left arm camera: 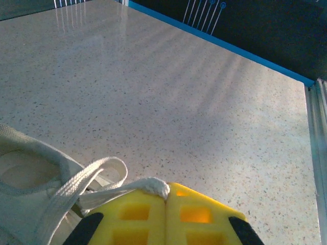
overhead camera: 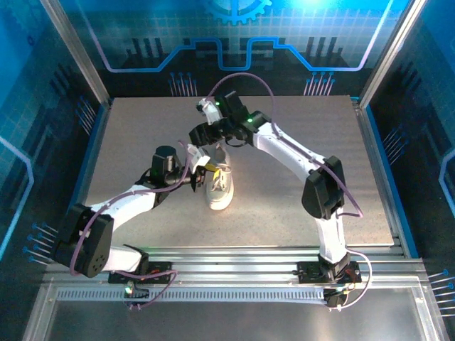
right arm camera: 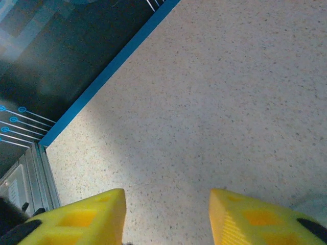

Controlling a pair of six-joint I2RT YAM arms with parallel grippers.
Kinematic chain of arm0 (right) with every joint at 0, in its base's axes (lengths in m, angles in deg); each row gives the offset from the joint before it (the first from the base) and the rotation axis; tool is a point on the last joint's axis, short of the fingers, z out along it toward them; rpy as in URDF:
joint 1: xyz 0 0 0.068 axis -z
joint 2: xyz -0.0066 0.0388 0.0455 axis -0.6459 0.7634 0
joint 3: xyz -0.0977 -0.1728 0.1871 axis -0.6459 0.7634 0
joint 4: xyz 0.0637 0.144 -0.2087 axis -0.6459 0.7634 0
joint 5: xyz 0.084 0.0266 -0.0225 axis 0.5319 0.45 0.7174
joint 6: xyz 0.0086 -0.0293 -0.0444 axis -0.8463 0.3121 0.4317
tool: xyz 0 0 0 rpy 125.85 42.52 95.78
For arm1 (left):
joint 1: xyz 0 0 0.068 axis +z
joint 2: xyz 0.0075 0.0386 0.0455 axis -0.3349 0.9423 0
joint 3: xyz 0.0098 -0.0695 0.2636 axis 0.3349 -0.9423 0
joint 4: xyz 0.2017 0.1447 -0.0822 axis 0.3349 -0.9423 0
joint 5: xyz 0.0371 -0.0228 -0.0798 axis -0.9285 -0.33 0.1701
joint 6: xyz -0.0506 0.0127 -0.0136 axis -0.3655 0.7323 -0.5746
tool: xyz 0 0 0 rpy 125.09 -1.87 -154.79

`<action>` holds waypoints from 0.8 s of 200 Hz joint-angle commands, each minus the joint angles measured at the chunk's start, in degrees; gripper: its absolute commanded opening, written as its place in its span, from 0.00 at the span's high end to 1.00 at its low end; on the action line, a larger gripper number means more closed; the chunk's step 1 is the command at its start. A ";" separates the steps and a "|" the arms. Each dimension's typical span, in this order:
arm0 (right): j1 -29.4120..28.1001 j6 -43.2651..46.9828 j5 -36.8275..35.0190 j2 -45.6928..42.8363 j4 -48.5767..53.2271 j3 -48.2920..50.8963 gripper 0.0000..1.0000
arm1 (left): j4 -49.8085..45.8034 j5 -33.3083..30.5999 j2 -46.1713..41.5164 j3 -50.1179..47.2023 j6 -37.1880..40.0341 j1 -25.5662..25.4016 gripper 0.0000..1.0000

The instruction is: Tie the shoes

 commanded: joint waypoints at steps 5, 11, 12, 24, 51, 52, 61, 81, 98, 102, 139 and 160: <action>2.85 0.69 1.13 -7.21 -0.22 6.34 0.50 | 4.32 -0.01 -0.56 2.14 -1.50 0.23 1.00; 3.64 1.30 1.21 -8.79 -0.93 8.23 0.50 | 3.50 -0.33 -0.72 2.55 -1.58 0.29 1.00; 3.71 1.41 1.19 -9.03 -1.05 8.70 0.50 | 3.33 -0.36 -0.73 2.62 -1.65 0.29 1.00; 5.03 3.46 1.30 -12.73 -3.70 14.21 0.50 | 0.24 -0.86 -0.88 4.17 -1.86 0.39 1.00; 6.11 8.68 0.58 -22.88 -16.42 32.81 0.47 | -10.92 -1.11 -0.20 9.56 -1.72 0.63 1.00; 6.09 8.88 0.44 -23.19 -16.92 33.73 0.47 | -11.26 -1.11 -0.20 9.74 -1.81 0.64 1.00; 6.13 9.98 0.09 -26.06 -22.17 41.05 0.46 | -13.83 -1.32 0.09 11.13 -2.11 0.79 1.00; 5.65 11.30 -0.39 -30.26 -33.36 53.16 0.43 | -16.59 -0.77 0.07 12.77 -3.96 1.33 1.00; 4.64 13.35 -0.72 -31.15 -42.72 60.47 0.41 | -18.24 -0.33 0.02 13.83 -5.61 1.76 1.00; 4.24 13.82 -1.11 -31.06 -45.11 61.60 0.40 | -18.84 -0.19 0.13 14.14 -5.74 1.78 1.00; 0.73 17.95 -2.12 -27.42 -51.66 61.64 0.36 | -24.63 -0.14 0.84 16.77 -6.41 2.11 1.00; -0.22 18.17 -1.84 -24.75 -52.50 59.35 0.36 | -24.34 -0.01 0.60 16.33 -7.03 2.22 1.00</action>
